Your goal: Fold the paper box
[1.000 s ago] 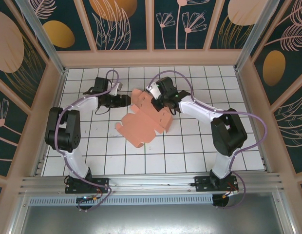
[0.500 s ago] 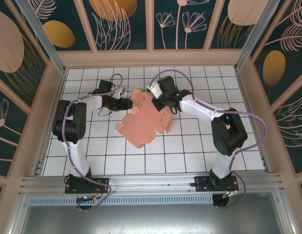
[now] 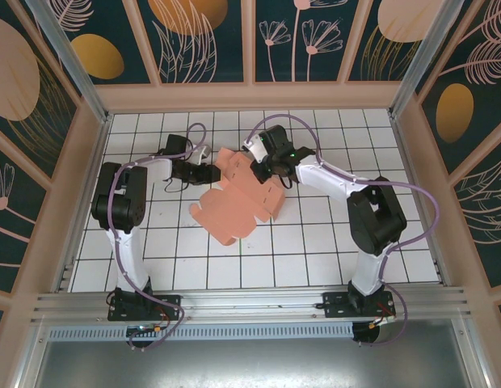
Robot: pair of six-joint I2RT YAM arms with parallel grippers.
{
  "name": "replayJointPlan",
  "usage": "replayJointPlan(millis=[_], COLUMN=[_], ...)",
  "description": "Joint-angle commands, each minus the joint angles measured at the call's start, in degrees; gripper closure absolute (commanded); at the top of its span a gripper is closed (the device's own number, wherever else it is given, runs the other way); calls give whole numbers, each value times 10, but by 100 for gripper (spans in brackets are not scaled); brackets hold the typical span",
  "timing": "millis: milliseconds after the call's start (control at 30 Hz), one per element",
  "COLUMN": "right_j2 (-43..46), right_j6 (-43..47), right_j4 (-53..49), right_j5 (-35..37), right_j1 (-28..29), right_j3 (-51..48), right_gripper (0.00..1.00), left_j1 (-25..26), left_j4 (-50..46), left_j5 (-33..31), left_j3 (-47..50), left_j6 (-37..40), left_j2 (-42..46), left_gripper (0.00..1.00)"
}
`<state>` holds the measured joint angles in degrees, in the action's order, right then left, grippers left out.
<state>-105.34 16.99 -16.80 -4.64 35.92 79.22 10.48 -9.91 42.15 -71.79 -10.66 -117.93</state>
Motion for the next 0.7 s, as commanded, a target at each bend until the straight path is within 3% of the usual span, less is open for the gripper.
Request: replayJointPlan(millis=[0, 433, 567, 667], right_j2=[-11, -21, -20, -13], right_j6=[-15, -17, -24, -35], right_j4=[-6, -11, -12, -12], right_j5=[-11, -4, -20, -43], right_j1=[-3, -2, -7, -16], right_j3=[24, 36, 34, 28], right_gripper=[100, 100, 92, 80], left_j1=[6, 22, 29, 35], left_j4=[15, 42, 83, 92], left_j5=[21, -55, -68, -89], left_j3=[-13, 33, 65, 75], left_j6=[23, 48, 55, 63], left_j2=[-5, 35, 62, 73], left_gripper=[64, 99, 100, 100])
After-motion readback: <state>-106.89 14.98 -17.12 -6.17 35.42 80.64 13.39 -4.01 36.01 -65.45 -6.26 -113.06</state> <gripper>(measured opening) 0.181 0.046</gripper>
